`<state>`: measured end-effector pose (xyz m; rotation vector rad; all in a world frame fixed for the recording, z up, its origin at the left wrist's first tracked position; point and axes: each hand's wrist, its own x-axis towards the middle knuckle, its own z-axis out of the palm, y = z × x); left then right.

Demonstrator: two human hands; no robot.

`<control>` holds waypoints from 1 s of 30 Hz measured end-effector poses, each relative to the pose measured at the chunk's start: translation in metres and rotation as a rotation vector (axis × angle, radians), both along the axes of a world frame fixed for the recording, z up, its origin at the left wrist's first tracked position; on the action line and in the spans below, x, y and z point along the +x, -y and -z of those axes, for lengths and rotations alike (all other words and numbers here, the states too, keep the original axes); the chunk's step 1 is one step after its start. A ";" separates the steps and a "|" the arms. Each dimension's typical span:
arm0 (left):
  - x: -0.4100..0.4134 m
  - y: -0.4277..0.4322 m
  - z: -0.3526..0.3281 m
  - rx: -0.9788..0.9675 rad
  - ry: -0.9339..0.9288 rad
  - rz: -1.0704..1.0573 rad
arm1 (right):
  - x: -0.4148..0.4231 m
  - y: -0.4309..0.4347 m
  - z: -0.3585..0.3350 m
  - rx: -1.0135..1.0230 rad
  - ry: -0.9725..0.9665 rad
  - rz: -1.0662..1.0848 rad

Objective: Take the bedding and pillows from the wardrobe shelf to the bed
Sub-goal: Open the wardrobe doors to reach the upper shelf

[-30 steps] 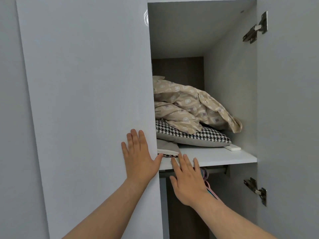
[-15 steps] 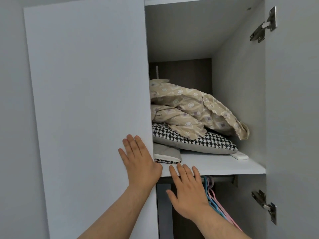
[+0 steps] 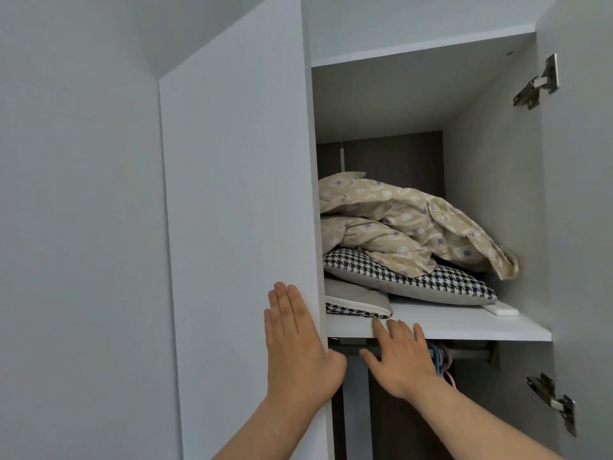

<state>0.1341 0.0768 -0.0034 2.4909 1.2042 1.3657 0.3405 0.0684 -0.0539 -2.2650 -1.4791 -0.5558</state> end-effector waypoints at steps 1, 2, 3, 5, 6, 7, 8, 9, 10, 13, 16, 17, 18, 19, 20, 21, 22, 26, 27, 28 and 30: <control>-0.010 0.004 -0.001 -0.015 -0.001 0.018 | -0.010 0.000 -0.007 0.047 -0.086 -0.025; -0.021 0.008 -0.002 -0.031 0.004 0.038 | -0.023 0.000 -0.015 0.118 -0.200 -0.075; -0.029 0.012 -0.002 -0.041 0.010 0.060 | -0.036 0.000 -0.023 0.205 -0.351 -0.156; -0.051 0.020 -0.003 -0.055 0.017 0.098 | -0.072 -0.001 -0.043 0.324 -0.698 -0.372; -0.063 0.024 -0.004 -0.066 0.026 0.117 | -0.092 -0.002 -0.055 0.357 -0.865 -0.478; -0.074 0.028 -0.003 -0.081 0.033 0.135 | -0.111 -0.002 -0.067 0.380 -1.016 -0.568; -0.086 0.032 -0.004 -0.093 0.040 0.149 | -0.130 -0.002 -0.080 0.386 -1.152 -0.648; -0.097 0.035 -0.004 -0.103 0.047 0.157 | -0.147 -0.002 -0.092 0.384 -1.253 -0.726; -0.108 0.038 -0.005 -0.113 0.052 0.162 | -0.161 -0.004 -0.103 0.385 -1.316 -0.802; -0.137 0.044 -0.006 -0.165 0.073 0.185 | -0.197 -0.006 -0.136 0.415 -1.377 -0.989; -0.167 0.049 -0.005 -0.202 0.102 0.226 | -0.229 -0.007 -0.167 0.406 -1.351 -1.111; -0.177 0.050 -0.006 -0.218 0.105 0.227 | -0.240 -0.007 -0.176 0.392 -1.332 -1.129; -0.187 0.052 -0.008 -0.235 0.112 0.223 | -0.252 -0.008 -0.183 0.380 -1.315 -1.143; -0.195 0.054 -0.009 -0.248 0.120 0.218 | -0.264 -0.008 -0.188 0.373 -1.296 -1.146; -0.203 0.056 -0.011 -0.256 0.129 0.217 | -0.275 -0.008 -0.191 0.362 -1.281 -1.153; -0.211 0.058 -0.014 -0.277 0.137 0.212 | -0.286 -0.008 -0.193 0.352 -1.269 -1.162; -0.218 0.060 -0.017 -0.298 0.150 0.202 | -0.296 -0.008 -0.194 0.344 -1.273 -1.177; -0.242 0.053 -0.024 -0.328 0.231 0.188 | -0.325 -0.013 -0.201 0.323 -1.309 -1.206; -0.250 0.050 -0.024 -0.344 0.264 0.196 | -0.334 -0.014 -0.202 0.323 -1.311 -1.211; -0.257 0.049 -0.024 -0.357 0.297 0.196 | -0.341 -0.015 -0.202 0.325 -1.309 -1.217; -0.270 0.048 -0.026 -0.363 0.369 0.176 | -0.356 -0.015 -0.203 0.317 -1.300 -1.228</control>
